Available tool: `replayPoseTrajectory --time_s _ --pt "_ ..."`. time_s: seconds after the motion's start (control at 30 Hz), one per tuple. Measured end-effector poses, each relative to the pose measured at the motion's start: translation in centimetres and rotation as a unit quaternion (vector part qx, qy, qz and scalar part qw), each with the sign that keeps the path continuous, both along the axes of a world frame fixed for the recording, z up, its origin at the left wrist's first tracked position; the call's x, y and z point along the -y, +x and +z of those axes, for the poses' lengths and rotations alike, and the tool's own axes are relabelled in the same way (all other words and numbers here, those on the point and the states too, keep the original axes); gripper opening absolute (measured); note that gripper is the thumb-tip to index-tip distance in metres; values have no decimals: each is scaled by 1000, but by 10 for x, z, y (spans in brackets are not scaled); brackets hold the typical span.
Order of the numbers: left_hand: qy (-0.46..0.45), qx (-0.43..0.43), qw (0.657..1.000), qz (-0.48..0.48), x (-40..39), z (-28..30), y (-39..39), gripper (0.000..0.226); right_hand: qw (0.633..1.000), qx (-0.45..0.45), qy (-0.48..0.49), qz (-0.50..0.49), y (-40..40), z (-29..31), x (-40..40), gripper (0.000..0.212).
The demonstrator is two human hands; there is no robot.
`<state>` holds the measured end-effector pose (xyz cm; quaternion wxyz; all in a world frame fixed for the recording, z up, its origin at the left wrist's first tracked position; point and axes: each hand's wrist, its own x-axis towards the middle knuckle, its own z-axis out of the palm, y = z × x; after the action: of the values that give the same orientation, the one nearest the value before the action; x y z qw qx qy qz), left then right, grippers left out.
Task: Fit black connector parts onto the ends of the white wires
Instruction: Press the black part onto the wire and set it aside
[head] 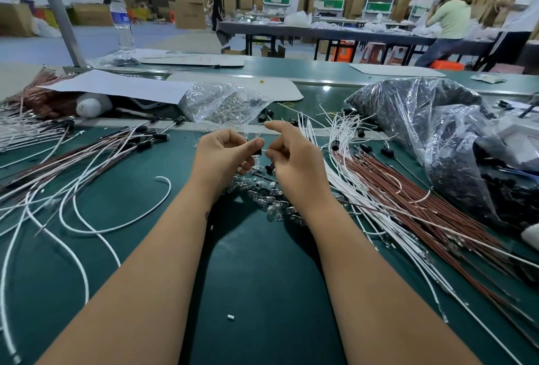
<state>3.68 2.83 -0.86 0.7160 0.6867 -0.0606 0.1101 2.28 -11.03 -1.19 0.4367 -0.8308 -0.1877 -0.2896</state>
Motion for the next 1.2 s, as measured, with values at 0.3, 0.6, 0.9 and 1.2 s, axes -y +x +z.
replayPoseTrajectory --time_s 0.3,0.6,0.9,1.2 --pt "11 -7 1000 -19 0 1 -1 37 1000 -13 -23 1 1 -1 1 37" --pt "-1 -16 999 -29 -1 0 1 30 999 -24 -23 -11 0 -2 -2 34" --pt "21 23 999 -26 -4 -2 1 13 998 -26 -53 -34 -2 3 -3 13" --pt "14 -1 916 400 -44 0 20 14 959 -10 -148 -241 5 3 21 13"
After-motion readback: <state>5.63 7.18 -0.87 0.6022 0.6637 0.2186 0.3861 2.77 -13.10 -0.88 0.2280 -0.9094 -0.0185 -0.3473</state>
